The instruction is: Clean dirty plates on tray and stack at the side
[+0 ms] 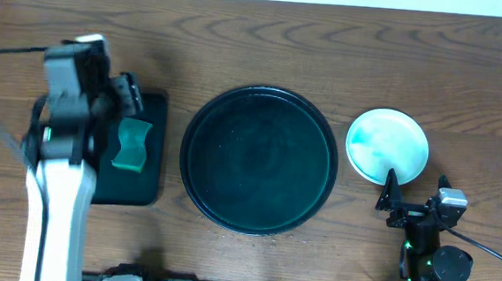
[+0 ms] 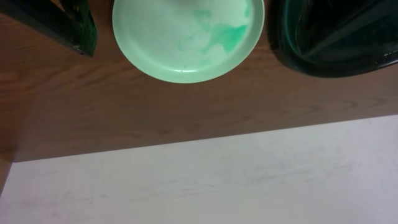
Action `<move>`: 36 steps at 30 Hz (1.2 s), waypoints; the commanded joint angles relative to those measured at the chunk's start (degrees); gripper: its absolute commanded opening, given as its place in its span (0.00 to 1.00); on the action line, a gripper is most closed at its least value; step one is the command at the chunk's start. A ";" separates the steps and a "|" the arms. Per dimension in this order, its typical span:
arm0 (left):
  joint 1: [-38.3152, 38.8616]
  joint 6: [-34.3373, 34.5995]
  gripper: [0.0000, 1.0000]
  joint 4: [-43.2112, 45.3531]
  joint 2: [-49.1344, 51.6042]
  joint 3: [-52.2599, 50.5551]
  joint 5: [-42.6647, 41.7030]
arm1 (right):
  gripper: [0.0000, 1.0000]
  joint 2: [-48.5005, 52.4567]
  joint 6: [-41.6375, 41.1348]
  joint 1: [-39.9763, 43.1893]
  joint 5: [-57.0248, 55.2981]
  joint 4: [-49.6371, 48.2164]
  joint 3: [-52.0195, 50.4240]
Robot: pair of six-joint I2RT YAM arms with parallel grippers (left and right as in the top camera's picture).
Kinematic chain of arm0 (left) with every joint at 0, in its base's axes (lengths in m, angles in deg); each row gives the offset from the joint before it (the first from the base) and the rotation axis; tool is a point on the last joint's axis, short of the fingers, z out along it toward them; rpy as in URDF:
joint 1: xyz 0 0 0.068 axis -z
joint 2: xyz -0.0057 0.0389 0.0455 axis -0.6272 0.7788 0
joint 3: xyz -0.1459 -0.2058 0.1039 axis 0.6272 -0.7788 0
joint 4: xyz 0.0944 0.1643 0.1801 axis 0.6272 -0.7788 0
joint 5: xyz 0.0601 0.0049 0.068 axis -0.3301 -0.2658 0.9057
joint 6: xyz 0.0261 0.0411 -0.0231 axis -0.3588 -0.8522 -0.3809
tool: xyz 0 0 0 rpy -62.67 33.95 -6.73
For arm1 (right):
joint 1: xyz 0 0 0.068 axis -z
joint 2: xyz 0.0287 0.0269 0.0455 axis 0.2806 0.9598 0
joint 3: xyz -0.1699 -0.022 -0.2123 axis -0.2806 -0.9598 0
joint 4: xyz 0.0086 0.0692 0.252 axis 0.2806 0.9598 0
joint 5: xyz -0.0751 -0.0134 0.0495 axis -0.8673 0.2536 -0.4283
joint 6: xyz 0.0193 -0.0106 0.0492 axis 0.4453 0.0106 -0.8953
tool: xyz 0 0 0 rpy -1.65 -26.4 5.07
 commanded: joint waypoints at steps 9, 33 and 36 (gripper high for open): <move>-0.13 0.17 0.74 32.11 -25.94 -35.32 -1.73 | 0.99 -0.50 -0.66 -0.20 0.28 0.28 -0.09; 4.59 -0.13 0.74 36.50 -58.82 -64.04 7.48 | 0.99 -0.50 -0.66 -0.20 0.28 0.28 -0.09; 4.59 -0.13 0.74 32.61 -61.02 -64.04 7.67 | 0.99 -0.50 -0.66 -0.20 0.28 0.28 -0.09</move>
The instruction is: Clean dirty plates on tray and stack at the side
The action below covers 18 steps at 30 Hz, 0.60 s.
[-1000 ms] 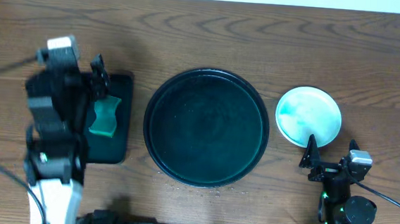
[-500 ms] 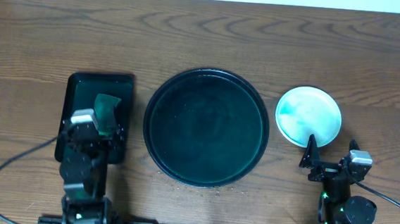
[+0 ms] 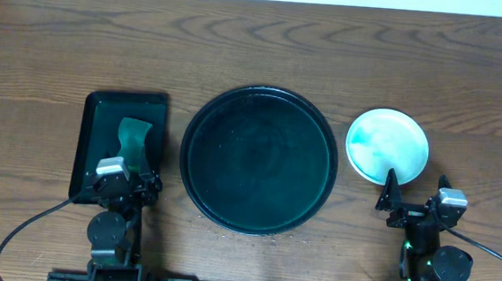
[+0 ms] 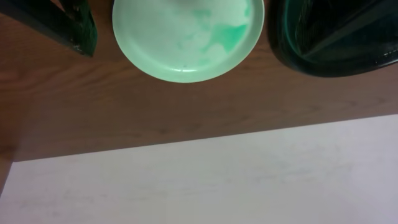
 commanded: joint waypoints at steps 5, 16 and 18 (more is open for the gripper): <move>0.28 -0.13 0.74 -9.07 -6.16 -0.31 2.58 | 0.99 -0.37 -0.63 -0.20 0.26 0.22 -0.09; 0.28 -0.52 0.74 -8.92 -7.85 -0.31 2.64 | 0.99 -0.37 -0.63 -0.20 0.26 0.22 -0.09; 0.28 -0.50 0.74 -8.98 -7.50 -0.31 0.96 | 0.99 -0.37 -0.63 -0.20 0.26 0.22 -0.09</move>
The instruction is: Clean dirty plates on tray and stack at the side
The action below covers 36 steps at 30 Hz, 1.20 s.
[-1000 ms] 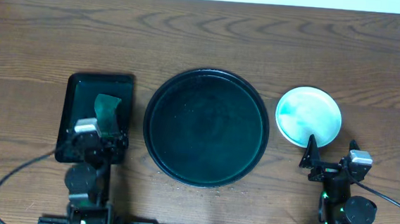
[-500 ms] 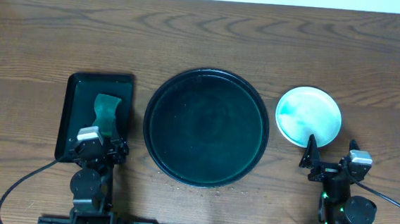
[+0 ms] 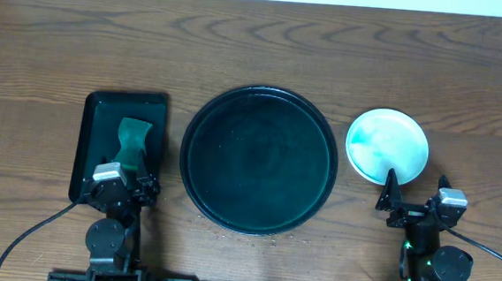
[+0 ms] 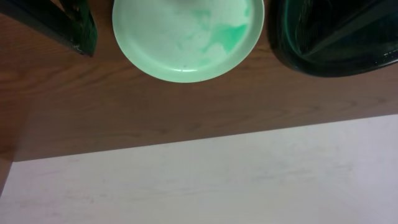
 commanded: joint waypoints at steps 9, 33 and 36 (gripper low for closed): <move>0.28 -0.39 0.74 -3.13 1.90 -0.50 0.09 | 0.99 -0.35 -0.63 -0.20 0.26 0.22 -0.09; 0.28 -0.37 0.74 -3.13 1.90 -0.50 0.09 | 0.99 -0.35 -0.61 -0.20 0.26 0.24 -0.09; 0.28 -0.37 0.74 -3.13 1.90 -0.50 0.09 | 0.99 -0.35 -0.63 -0.20 0.26 0.24 -0.09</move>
